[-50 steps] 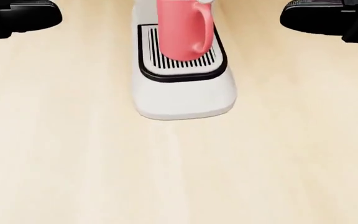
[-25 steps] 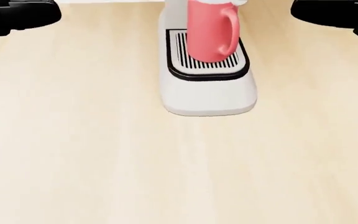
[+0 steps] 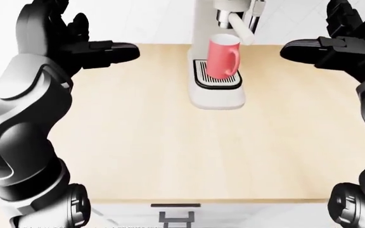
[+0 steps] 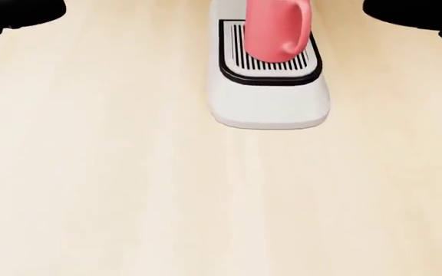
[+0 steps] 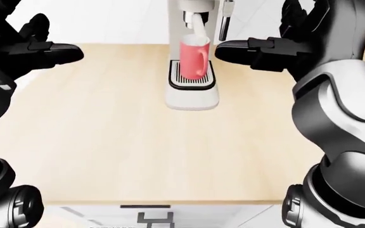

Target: Press the button on the coffee machine to serve coffee.

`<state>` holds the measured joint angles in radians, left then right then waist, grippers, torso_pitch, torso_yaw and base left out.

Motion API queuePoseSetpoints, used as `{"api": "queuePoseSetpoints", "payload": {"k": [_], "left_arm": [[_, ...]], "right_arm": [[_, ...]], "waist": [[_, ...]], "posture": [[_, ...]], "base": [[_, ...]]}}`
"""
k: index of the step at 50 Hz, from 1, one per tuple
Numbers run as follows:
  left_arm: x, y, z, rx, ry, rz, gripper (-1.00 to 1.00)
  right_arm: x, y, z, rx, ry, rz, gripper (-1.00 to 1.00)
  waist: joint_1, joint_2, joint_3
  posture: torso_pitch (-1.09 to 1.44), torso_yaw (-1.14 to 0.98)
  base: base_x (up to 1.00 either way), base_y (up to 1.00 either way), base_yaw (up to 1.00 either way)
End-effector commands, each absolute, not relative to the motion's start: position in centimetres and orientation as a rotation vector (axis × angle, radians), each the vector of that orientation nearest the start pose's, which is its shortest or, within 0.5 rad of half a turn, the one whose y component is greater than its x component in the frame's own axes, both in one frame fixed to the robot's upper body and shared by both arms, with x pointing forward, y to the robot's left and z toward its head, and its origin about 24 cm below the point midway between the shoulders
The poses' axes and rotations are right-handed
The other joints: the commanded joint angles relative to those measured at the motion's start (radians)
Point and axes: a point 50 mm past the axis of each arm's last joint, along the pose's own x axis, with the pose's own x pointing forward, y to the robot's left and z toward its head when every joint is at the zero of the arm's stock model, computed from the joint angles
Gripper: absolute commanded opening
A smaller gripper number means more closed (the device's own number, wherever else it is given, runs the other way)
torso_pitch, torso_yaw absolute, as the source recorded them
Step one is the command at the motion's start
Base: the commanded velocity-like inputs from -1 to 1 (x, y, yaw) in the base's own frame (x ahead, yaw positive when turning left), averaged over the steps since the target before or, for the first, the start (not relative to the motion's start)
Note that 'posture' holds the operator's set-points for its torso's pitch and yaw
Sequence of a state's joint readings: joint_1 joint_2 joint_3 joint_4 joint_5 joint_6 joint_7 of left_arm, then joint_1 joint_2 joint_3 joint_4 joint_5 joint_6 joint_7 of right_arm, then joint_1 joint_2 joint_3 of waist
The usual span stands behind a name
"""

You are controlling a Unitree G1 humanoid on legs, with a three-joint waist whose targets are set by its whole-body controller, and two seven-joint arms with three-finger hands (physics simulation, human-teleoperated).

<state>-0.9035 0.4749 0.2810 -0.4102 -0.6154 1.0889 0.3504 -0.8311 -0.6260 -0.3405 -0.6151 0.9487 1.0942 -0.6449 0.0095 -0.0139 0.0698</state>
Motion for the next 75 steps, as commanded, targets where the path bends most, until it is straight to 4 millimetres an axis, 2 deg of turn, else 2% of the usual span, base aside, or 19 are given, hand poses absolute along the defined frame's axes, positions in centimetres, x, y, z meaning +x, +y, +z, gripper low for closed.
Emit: {"api": "queuePoseSetpoints", "payload": {"k": [1, 8, 14, 20, 25, 38, 52, 59, 67, 75], "left_arm": [[28.44, 19.18, 33.13, -0.046, -0.341, 0.062, 1.00], [28.47, 19.17, 33.11, -0.050, -0.340, 0.058, 1.00], [28.53, 19.27, 33.02, -0.053, -0.338, 0.061, 1.00], [28.49, 19.27, 33.07, -0.054, -0.340, 0.060, 1.00], [28.43, 19.22, 33.06, -0.050, -0.337, 0.056, 1.00], [28.54, 19.19, 33.03, -0.054, -0.341, 0.054, 1.00], [28.52, 19.11, 33.01, -0.051, -0.339, 0.050, 1.00], [28.58, 19.16, 32.90, -0.055, -0.342, 0.050, 1.00], [28.63, 19.18, 32.88, -0.057, -0.344, 0.051, 1.00], [28.77, 19.22, 32.76, -0.055, -0.339, 0.050, 1.00]], "right_arm": [[24.19, -20.11, 33.99, 0.043, -0.439, -0.147, 1.00], [24.16, -20.08, 34.04, 0.043, -0.439, -0.145, 1.00], [24.30, -20.10, 33.94, 0.043, -0.437, -0.143, 1.00], [24.22, -20.11, 33.99, 0.044, -0.438, -0.144, 1.00], [24.15, -20.11, 34.04, 0.044, -0.439, -0.142, 1.00], [24.11, -20.09, 34.15, 0.045, -0.442, -0.143, 1.00], [24.16, -20.06, 34.08, 0.046, -0.442, -0.141, 1.00], [24.12, -20.07, 34.09, 0.046, -0.442, -0.140, 1.00], [24.13, -20.05, 34.05, 0.048, -0.441, -0.140, 1.00], [24.17, -20.09, 34.06, 0.049, -0.441, -0.142, 1.00]], "waist": [[-0.001, 0.001, -0.025], [0.001, -0.002, -0.048], [0.002, -0.001, -0.056], [0.001, 0.001, -0.084], [0.000, 0.003, -0.095], [-0.002, 0.004, -0.155], [-0.001, 0.004, -0.210], [0.000, 0.005, -0.246], [0.002, 0.005, -0.299], [0.004, 0.004, -0.323]], "posture": [[0.00, 0.00], [-0.04, 0.00], [-0.05, 0.00], [-0.10, 0.00], [-0.12, 0.00], [-0.23, 0.00], [-0.28, 0.00], [-0.32, 0.00], [-0.39, 0.00], [-0.40, 0.00]], "base": [[0.00, 0.00, 0.00], [0.00, 0.00, 0.00], [0.00, 0.00, 0.00], [0.00, 0.00, 0.00], [0.00, 0.00, 0.00], [0.00, 0.00, 0.00], [0.00, 0.00, 0.00], [0.00, 0.00, 0.00], [0.00, 0.00, 0.00], [0.00, 0.00, 0.00]]}}
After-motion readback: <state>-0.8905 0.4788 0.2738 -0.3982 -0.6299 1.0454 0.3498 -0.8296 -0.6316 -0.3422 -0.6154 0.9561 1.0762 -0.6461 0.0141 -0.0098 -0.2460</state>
